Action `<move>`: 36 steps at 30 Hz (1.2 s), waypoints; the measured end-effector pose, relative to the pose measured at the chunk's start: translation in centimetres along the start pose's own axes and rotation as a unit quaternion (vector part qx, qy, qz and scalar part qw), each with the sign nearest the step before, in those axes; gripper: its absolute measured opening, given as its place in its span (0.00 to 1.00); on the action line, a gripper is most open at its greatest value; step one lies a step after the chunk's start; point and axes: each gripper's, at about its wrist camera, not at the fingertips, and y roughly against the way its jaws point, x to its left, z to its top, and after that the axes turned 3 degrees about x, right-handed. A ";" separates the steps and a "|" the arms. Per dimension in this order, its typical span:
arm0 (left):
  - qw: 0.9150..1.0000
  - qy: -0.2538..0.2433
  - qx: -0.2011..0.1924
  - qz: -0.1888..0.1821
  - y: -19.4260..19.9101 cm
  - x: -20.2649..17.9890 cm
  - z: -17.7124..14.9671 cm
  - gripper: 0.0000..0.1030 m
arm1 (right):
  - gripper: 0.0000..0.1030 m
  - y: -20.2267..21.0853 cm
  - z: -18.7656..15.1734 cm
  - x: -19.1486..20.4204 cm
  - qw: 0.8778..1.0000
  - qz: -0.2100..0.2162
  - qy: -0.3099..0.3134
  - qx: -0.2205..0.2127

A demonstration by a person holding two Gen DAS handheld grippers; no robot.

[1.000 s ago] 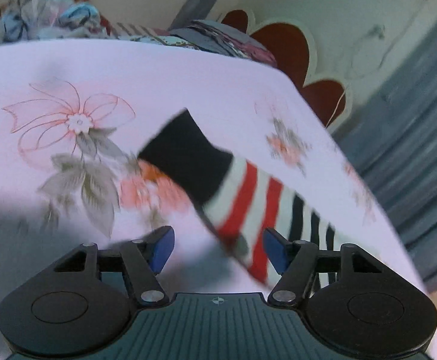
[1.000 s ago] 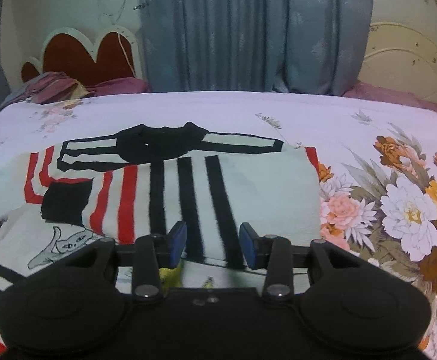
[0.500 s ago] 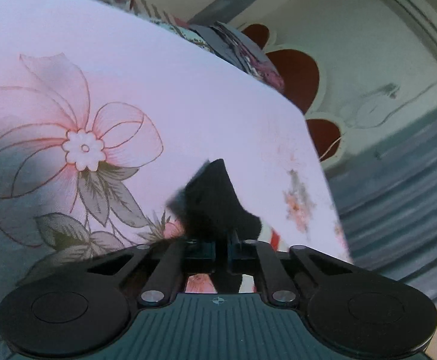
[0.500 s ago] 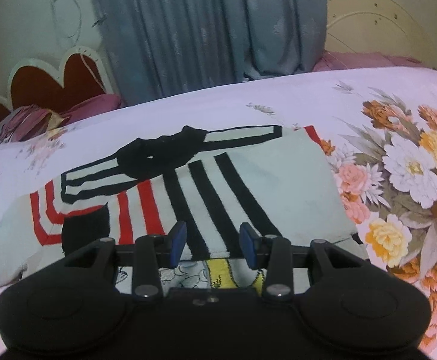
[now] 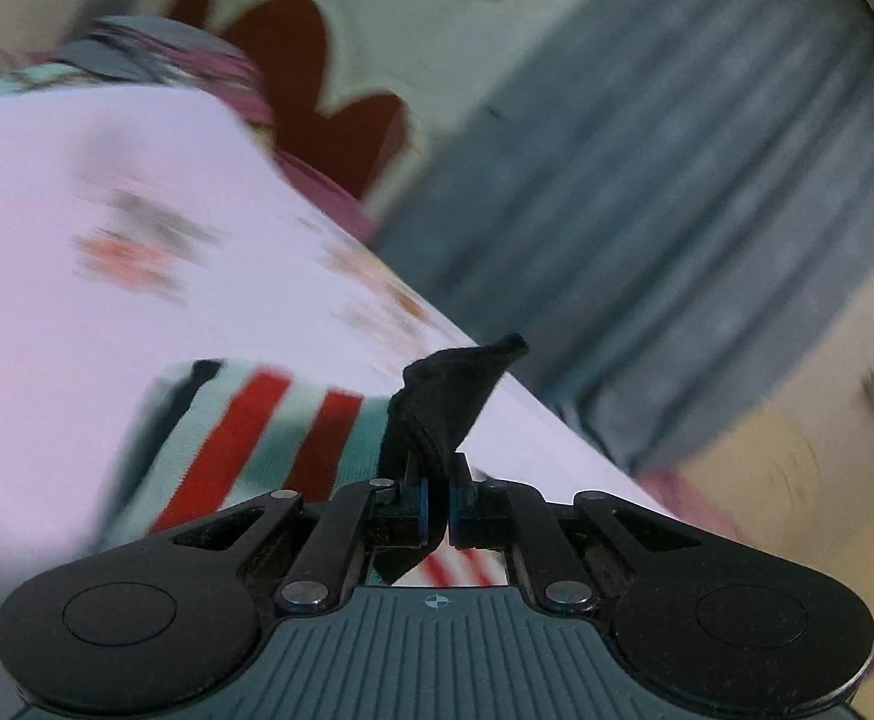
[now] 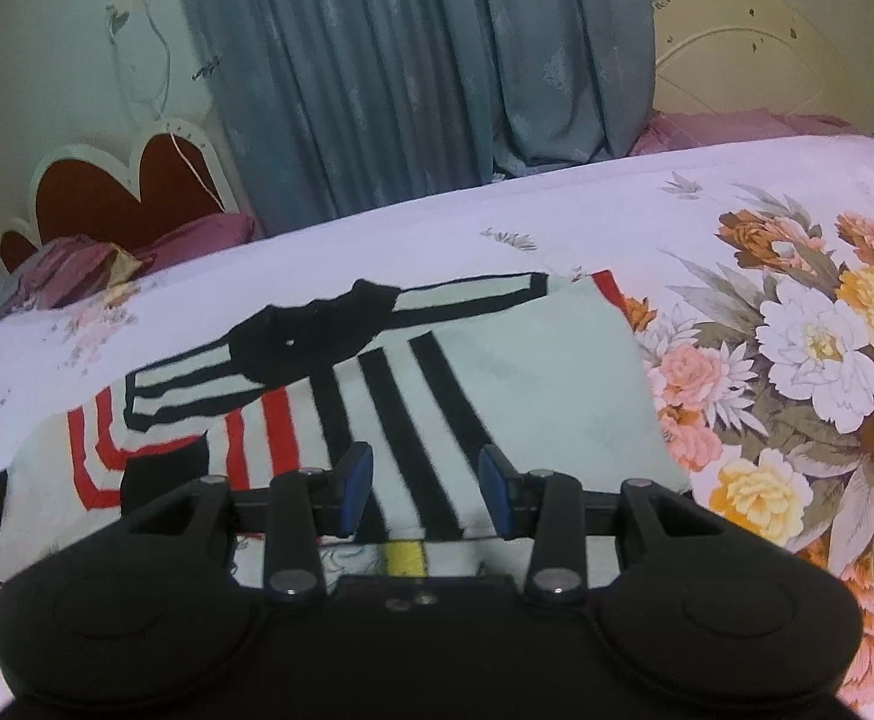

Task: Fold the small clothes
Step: 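Carry the cuff across the sweater body with the left tool and release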

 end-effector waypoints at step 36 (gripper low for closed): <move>0.963 -0.220 0.116 0.105 2.0 -8.4 -12.4 0.58 | 0.52 -5.4 0.2 -3.1 0.981 0.143 -0.106 0.081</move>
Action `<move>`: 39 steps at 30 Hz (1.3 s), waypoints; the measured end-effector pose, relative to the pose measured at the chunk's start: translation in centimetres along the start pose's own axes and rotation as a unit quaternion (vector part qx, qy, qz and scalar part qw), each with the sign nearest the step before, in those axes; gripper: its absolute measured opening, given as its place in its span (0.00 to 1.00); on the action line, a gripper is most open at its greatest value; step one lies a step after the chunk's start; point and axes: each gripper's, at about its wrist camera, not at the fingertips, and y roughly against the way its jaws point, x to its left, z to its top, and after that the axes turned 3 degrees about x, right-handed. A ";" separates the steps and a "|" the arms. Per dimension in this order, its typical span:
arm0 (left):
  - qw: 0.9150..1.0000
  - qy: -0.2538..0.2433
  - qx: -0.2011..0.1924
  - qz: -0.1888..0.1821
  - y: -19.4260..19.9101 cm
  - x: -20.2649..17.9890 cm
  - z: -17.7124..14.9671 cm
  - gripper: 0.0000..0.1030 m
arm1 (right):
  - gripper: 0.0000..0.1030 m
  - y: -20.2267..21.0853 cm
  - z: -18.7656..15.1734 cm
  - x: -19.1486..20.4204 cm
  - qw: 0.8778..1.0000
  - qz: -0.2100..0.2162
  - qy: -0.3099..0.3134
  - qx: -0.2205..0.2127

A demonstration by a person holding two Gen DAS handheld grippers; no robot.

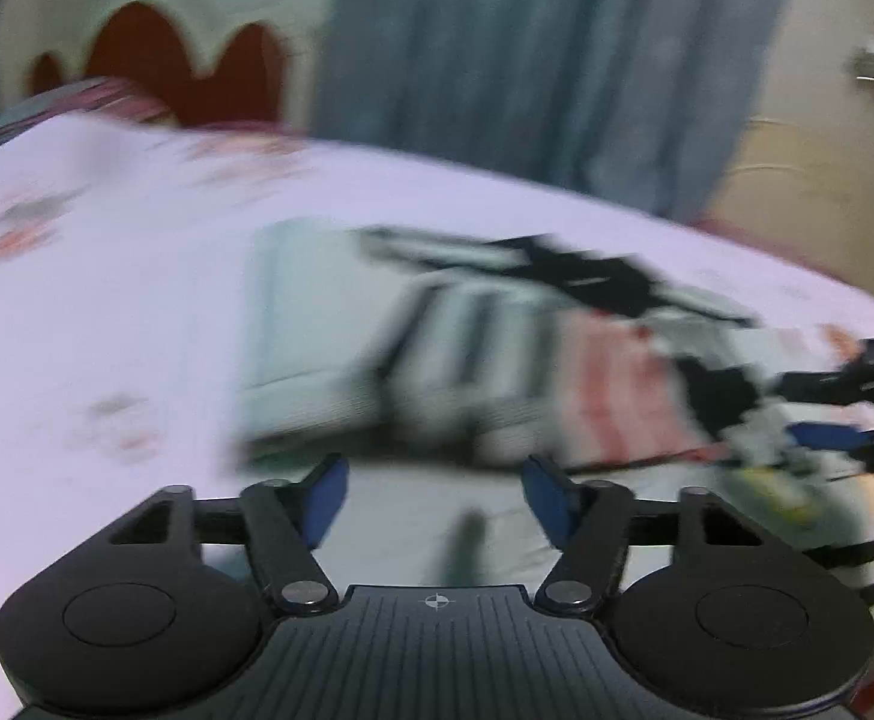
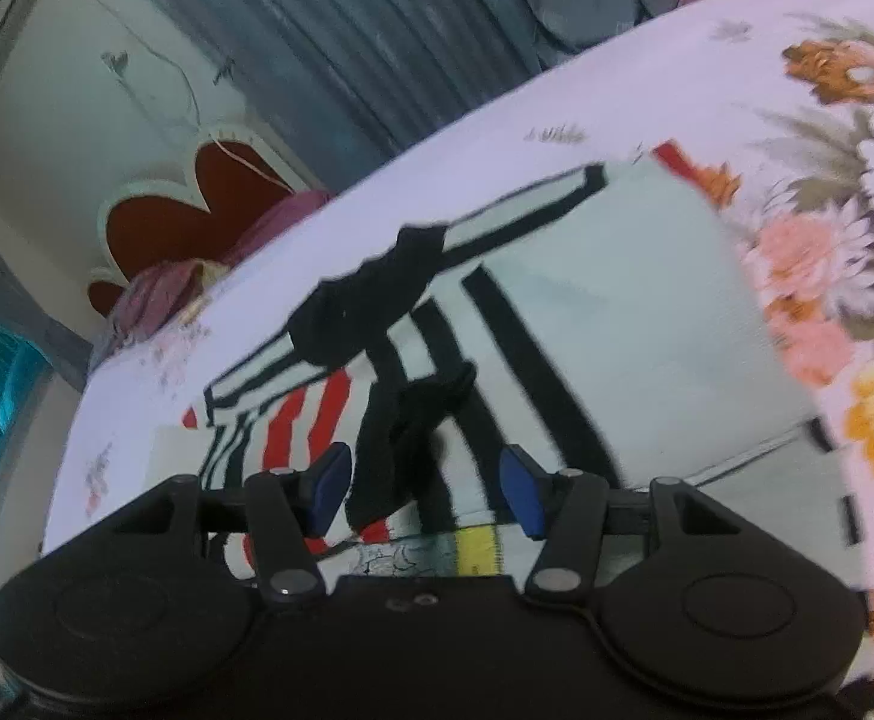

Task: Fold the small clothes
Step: 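Carry the cuff across the sweater body with the left tool and release, then close the right tool on the sweater's side edge near the black sleeve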

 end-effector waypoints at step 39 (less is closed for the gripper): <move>0.999 -0.038 -0.014 -0.033 -2.6 1.2 2.7 0.31 | 0.23 -0.7 -1.9 4.8 0.973 -0.103 0.204 -0.037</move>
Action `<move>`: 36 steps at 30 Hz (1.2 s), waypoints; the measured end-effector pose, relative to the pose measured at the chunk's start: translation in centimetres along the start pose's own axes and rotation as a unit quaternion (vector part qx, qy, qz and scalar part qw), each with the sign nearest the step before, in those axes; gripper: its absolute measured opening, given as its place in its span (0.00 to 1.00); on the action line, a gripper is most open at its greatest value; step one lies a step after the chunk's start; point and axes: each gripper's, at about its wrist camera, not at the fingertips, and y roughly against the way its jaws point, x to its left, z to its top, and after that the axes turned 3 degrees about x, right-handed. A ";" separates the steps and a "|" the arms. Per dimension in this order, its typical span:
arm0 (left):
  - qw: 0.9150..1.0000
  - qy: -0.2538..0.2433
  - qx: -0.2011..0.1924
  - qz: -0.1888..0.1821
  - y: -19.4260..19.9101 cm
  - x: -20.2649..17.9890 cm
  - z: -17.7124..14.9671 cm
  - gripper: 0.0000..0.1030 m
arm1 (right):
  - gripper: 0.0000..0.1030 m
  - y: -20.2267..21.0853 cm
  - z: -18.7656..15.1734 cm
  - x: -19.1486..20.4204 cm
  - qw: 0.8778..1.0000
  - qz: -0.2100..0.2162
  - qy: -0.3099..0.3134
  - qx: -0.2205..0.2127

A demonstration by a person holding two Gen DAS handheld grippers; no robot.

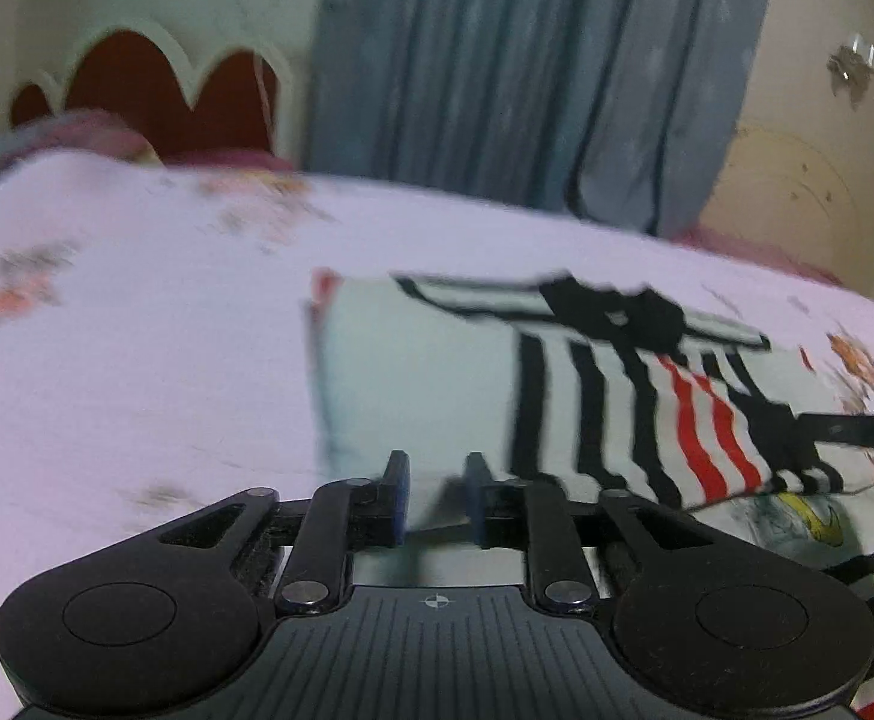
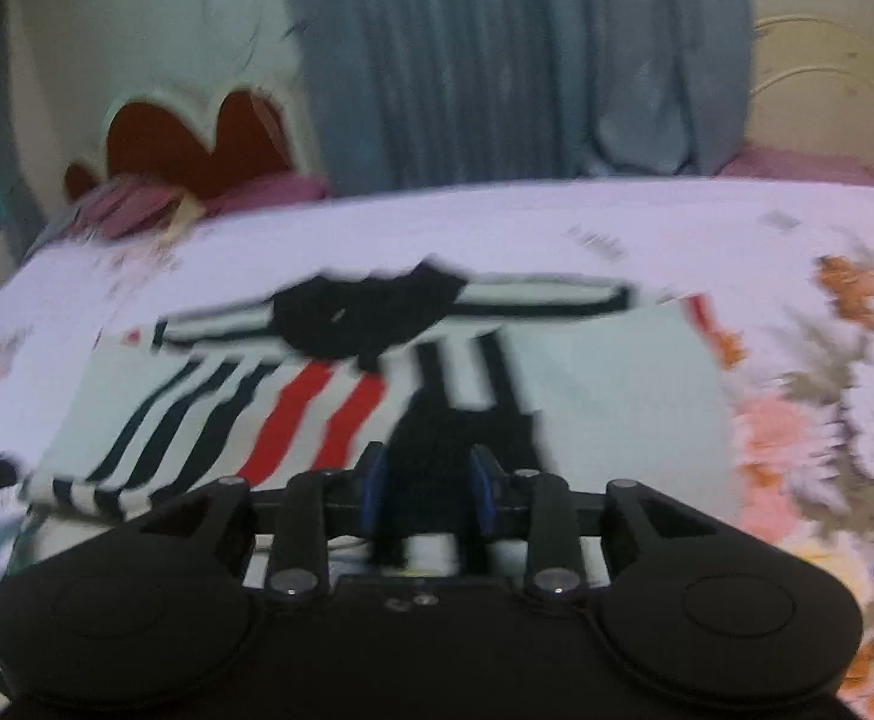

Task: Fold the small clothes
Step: 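Close the right tool on the sweater's side edge near the black sleeve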

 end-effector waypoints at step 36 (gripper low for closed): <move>1.000 0.014 0.009 0.012 -7.9 3.5 9.2 0.69 | 0.38 -7.9 5.8 4.7 0.999 0.024 0.043 0.010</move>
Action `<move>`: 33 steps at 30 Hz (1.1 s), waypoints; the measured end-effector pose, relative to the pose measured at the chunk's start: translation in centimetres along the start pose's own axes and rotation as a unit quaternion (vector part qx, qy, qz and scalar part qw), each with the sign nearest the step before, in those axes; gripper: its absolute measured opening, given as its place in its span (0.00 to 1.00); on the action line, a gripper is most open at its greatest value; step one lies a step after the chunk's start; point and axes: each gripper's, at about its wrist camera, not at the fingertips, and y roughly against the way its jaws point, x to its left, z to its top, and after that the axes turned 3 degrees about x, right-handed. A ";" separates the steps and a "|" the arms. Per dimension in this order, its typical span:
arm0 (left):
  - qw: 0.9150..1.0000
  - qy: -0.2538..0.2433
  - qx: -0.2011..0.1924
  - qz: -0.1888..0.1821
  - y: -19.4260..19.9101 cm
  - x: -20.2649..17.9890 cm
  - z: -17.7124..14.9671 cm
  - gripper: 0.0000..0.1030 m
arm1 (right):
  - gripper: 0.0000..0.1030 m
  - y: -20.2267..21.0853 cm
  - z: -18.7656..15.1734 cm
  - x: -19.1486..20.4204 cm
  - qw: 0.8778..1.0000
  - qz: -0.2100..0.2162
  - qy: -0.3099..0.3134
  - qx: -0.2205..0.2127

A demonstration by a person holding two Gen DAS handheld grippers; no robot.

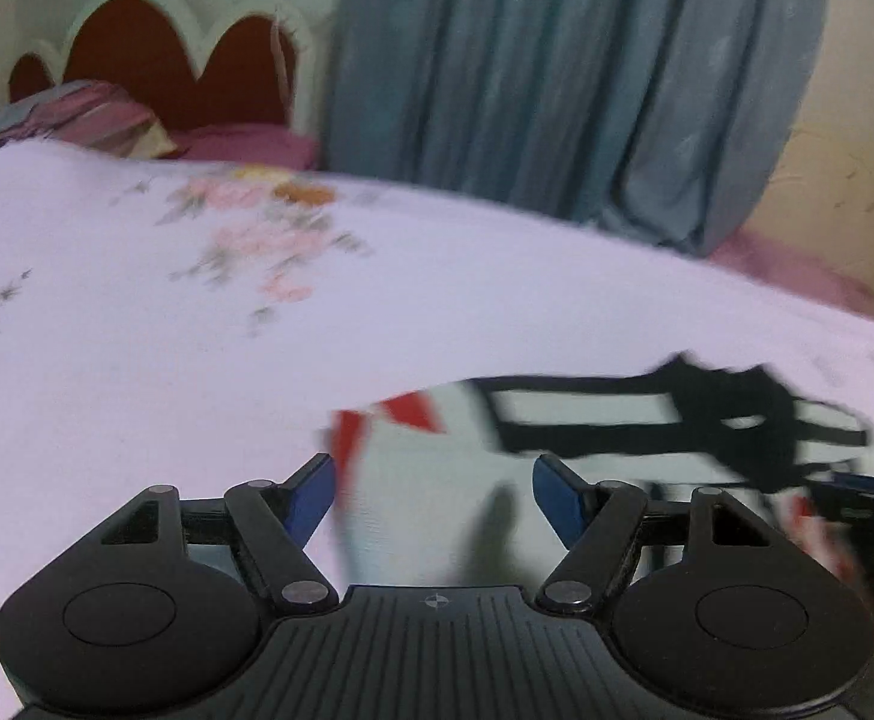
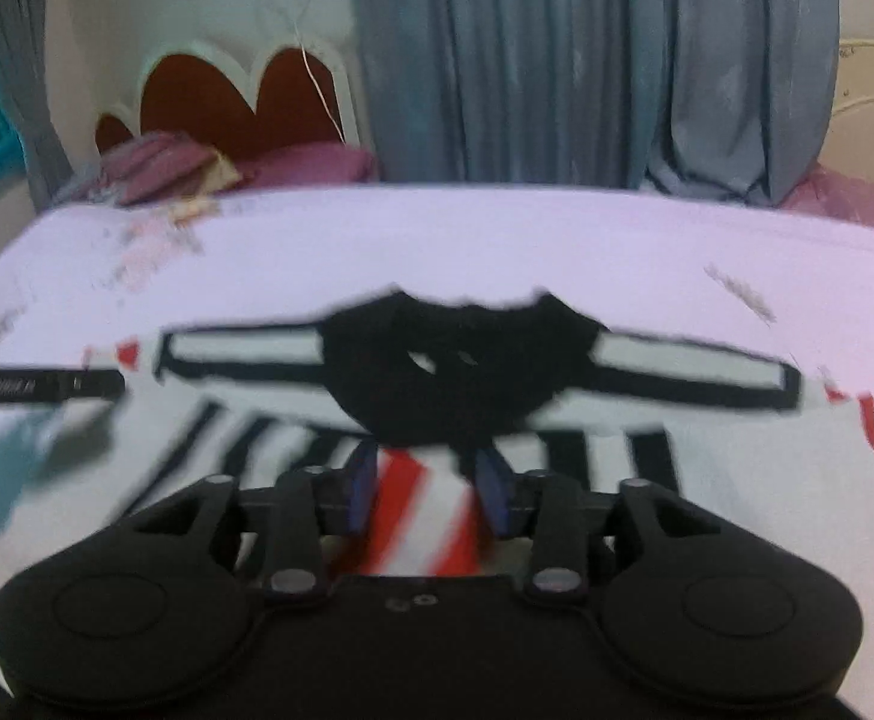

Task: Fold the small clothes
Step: 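Close the right tool on the sweater's side edge near the black sleeve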

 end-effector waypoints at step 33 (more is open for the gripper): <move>0.994 -0.104 0.015 0.012 4.3 -3.6 -8.7 0.69 | 0.32 4.5 -6.4 -3.5 0.996 -0.086 -0.028 0.023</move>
